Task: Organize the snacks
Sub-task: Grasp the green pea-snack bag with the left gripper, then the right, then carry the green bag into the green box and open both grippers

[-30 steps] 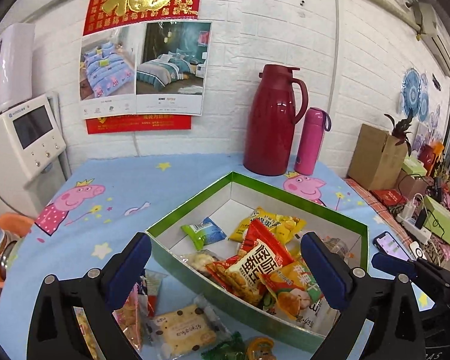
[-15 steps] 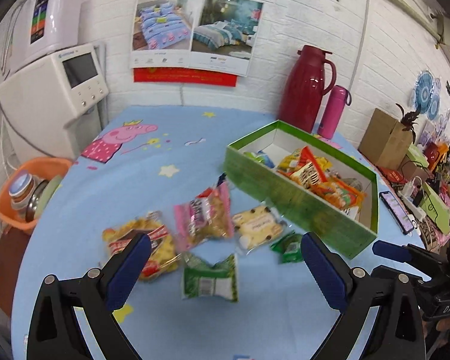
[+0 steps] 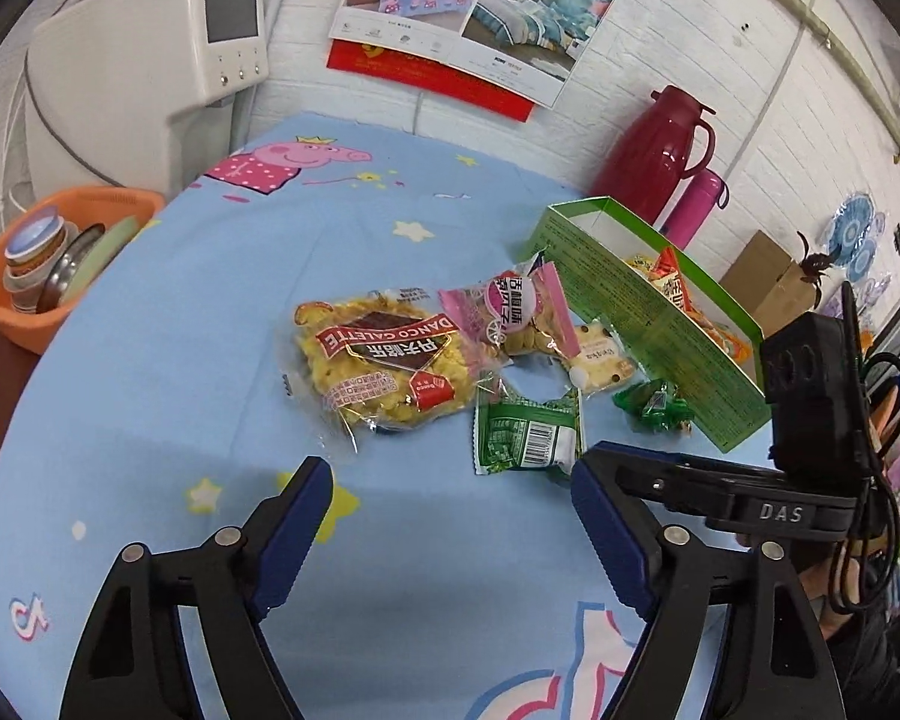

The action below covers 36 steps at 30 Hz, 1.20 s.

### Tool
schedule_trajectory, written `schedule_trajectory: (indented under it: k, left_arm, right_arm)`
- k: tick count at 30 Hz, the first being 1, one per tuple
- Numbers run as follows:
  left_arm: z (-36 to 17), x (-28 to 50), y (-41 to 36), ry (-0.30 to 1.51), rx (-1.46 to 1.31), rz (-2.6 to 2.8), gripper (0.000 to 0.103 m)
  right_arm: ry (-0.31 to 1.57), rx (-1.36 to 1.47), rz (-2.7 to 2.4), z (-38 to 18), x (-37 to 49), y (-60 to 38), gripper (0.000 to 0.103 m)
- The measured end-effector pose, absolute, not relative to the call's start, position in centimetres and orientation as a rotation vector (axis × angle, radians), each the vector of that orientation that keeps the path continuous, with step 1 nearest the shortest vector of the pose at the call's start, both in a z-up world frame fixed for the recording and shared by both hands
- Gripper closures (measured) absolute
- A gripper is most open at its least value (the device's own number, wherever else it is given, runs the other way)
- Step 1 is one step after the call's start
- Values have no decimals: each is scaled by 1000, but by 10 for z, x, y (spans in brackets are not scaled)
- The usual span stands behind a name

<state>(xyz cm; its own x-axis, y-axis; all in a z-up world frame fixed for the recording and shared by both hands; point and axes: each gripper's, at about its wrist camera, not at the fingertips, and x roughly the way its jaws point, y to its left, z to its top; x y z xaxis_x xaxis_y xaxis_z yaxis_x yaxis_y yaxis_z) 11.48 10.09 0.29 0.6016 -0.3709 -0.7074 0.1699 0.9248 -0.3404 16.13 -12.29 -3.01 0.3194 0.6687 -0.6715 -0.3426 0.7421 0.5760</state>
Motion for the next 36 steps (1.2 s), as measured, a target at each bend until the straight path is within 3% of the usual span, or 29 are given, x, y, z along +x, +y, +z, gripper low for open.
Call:
schedule_trajectory:
  k: [1,2,5,12,28,36]
  left_arm:
    - [0,119,100,882,-257,-328,21]
    - [-4,123,98,896,-271,-343,22]
    - [-13,135,86,929,-287,-395,30]
    - [-32,155,44,1000,-259,-492,37]
    - [-26,142,0,969,-204,-546,64]
    - [16,131,-24,865,-152,-571,66]
  right_arm:
    - [1062,358,683,-35,164,-121,74]
    - [1065,363,684,-38,164,-121,82]
    - [1069,394,693,-40,163,-131,83]
    - [1067,395,699,-39,145,-158,83]
    - [1045,401,676,-37,137,-172,84]
    - [936,406,661,-1,122,-196,85]
